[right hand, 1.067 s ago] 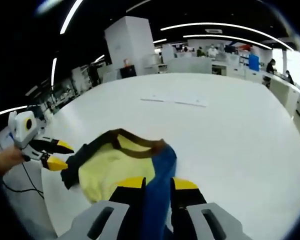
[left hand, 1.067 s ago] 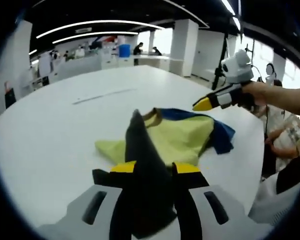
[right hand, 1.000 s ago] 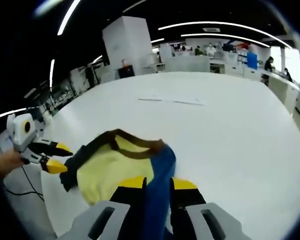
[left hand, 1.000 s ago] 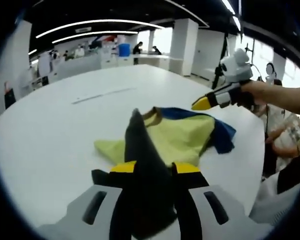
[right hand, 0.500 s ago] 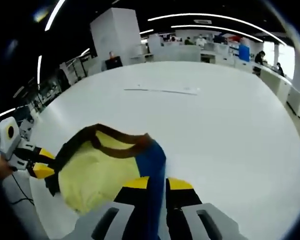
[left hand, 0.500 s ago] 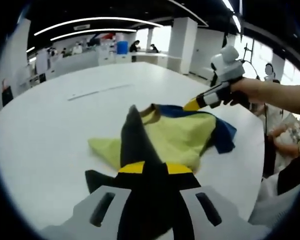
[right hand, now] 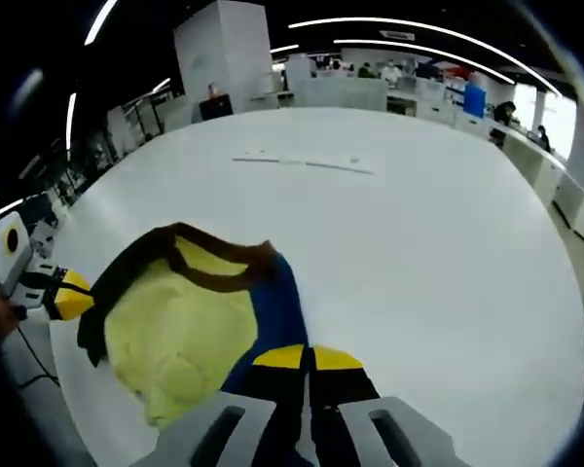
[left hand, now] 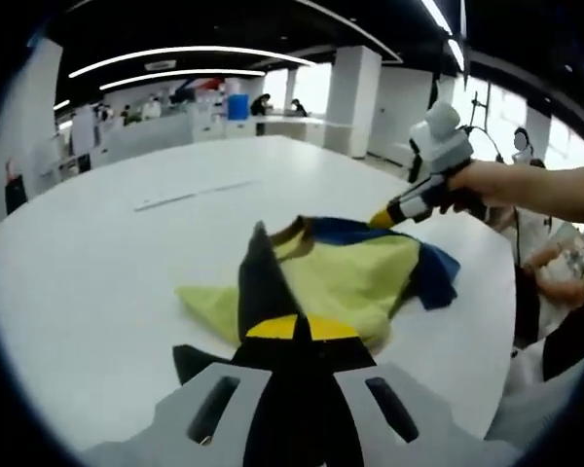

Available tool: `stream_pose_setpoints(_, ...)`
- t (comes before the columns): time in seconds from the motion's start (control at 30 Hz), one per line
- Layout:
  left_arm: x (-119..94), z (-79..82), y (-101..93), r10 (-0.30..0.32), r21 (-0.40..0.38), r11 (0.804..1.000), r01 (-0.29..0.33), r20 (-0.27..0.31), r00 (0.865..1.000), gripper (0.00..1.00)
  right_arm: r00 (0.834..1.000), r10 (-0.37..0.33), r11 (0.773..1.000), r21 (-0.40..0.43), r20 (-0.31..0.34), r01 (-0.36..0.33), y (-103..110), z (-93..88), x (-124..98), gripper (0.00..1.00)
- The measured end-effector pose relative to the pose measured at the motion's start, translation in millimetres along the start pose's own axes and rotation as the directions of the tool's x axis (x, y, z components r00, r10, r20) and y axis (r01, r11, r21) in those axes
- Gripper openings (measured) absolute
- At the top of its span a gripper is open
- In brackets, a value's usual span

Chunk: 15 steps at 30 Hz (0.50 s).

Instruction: Fold the garment on the visible template until the final outline fits inside the template.

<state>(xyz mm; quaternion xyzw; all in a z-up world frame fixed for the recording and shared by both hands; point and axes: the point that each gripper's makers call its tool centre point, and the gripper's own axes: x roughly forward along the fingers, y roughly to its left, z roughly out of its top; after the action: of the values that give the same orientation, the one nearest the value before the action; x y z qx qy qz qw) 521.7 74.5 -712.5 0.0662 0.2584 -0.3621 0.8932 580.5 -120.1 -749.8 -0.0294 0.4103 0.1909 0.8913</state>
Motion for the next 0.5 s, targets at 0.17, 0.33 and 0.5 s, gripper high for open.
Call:
stream_pose_setpoints(0.17,-10,11.2,1.1,0.014,0.019,1.000,-0.014,0.036,0.999,0.00,1.000,0.012,0.994,-0.105,0.017,-0.010,4,6.3,-13,0.00)
stream_pose_setpoints(0.33,-20,24.1,5.9,0.044,0.083,0.995,-0.047,0.046,0.998,0.00,0.999,0.008,0.993,-0.119,0.040,-0.003,5,9.9,-26,0.00)
stream_pose_setpoints(0.5,-31,49.7,6.9,0.024,-0.056,0.998,-0.016,0.157,0.987,0.00,0.996,0.033,0.991,-0.136,0.086,-0.021,12,20.2,-42,0.00)
